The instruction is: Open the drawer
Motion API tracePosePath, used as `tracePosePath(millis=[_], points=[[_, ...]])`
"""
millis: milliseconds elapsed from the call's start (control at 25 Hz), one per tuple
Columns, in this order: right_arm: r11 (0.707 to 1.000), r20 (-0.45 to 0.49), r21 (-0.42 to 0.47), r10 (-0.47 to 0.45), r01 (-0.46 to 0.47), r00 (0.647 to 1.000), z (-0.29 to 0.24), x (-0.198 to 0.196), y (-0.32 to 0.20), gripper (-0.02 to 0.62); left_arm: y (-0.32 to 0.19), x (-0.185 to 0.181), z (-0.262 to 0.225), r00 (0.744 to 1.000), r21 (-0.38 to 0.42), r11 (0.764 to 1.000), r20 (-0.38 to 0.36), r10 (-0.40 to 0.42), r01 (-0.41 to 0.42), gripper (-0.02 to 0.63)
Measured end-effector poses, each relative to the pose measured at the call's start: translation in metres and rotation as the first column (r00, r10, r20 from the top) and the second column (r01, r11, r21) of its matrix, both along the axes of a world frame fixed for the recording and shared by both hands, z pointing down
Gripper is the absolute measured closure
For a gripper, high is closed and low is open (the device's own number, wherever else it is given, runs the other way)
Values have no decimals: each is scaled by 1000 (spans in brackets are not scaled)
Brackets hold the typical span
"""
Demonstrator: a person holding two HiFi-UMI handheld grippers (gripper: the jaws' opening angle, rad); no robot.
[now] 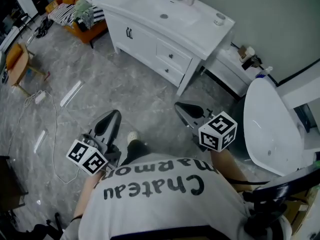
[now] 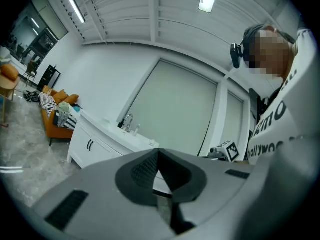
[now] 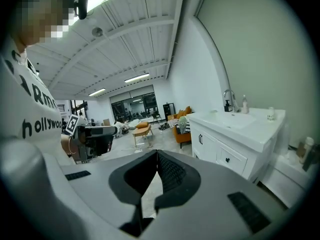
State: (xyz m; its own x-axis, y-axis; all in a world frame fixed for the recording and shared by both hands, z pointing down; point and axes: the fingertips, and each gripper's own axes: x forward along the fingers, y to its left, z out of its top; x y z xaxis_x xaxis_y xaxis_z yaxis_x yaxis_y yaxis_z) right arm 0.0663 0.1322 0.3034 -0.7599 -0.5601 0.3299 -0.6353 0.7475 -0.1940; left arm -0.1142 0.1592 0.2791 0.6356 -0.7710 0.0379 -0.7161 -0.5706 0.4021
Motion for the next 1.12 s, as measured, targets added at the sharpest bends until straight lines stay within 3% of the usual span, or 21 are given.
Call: tracePosePath(millis=[600,1120], points=[[981,20,-20,192,-192,981,-6,-41,-105,584,-134,-41,-4,981,-26,981,24,193,-193,598],[958,9,-39,286,-286,958,9,-80,-149,584,-197,-76,14,957,-58,956,36,289,-287,598]])
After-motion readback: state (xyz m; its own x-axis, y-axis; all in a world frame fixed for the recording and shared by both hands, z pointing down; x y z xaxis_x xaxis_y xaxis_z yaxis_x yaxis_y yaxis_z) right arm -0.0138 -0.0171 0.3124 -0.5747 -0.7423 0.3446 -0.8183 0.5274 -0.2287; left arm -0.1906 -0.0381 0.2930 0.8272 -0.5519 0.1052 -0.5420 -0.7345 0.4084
